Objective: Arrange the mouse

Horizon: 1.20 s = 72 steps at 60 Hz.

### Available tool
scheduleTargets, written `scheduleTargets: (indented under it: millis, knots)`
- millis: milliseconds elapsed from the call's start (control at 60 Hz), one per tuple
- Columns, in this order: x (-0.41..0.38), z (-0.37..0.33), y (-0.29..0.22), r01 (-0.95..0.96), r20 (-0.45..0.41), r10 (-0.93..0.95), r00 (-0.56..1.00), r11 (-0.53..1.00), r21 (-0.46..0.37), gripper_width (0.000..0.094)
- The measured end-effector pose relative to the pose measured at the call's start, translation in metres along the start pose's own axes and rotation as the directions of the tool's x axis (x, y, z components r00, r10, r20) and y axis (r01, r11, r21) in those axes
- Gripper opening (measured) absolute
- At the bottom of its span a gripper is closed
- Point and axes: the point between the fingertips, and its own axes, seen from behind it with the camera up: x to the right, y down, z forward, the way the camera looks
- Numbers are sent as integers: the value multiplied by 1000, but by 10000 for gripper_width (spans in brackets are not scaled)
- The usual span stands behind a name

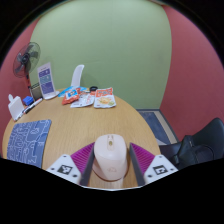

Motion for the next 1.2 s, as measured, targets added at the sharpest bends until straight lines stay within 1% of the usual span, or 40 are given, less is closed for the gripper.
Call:
scheduleTargets:
  millis: [33, 83, 150, 200, 217, 233, 283, 367, 417, 483, 550, 583, 650, 717, 767, 783, 800, 867, 900, 933, 1000, 1033, 1100, 1200]
  knots:
    - [-5, 1, -1, 10, 14, -10, 1000, 1000, 4, 528]
    - [-4, 1, -1, 23, -5, -23, 1000, 1000, 12, 517]
    - [-4, 0, -2, 17, -22, -17, 1000, 1000, 14, 475]
    - [-3, 0, -1, -5, -31, 5, 1000, 1000, -3, 439]
    - [-3, -1, -1, -10, -35, 10, 999, 1000, -9, 441]
    - [-3, -1, -1, -13, -41, 12, 999, 1000, -15, 416]
    - [1, -6, -2, -18, -67, 16, 998, 999, -29, 395]
    - [12, -22, -18, -38, -131, 37, 991, 999, -8, 394]
    - [20, -40, -42, -48, -174, 54, 983, 998, 35, 395]
    - [22, -75, -87, -62, -214, 88, 973, 990, 127, 396]
    - [6, -116, -143, -56, -220, 108, 970, 971, 232, 397]
    - [-7, -136, -175, -44, -211, 107, 972, 958, 282, 394]
    - [-51, -176, -218, -24, -183, 99, 978, 927, 374, 396]
    - [-108, -192, -234, -18, -130, 78, 988, 911, 411, 392]
    - [-157, -188, -224, -29, -76, 65, 995, 914, 404, 391]
    - [-171, -183, -227, -34, -58, 61, 996, 920, 391, 391]
    - [-186, -177, -219, -38, -39, 57, 998, 926, 375, 392]
    - [-241, -147, -169, -50, 26, 44, 999, 960, 277, 391]
    - [-269, -129, -127, -64, 61, 52, 997, 971, 230, 392]
    - [-288, -110, -106, -62, 85, 47, 995, 982, 176, 392]
    - [-313, -83, -55, -41, 98, 33, 995, 996, 81, 393]
    - [-321, -73, -34, -25, 101, 20, 995, 999, 48, 402]
    - [-333, -61, -4, -5, 100, 4, 995, 1000, 10, 430]
    - [-338, -53, 19, 11, 96, -8, 995, 999, -34, 505]
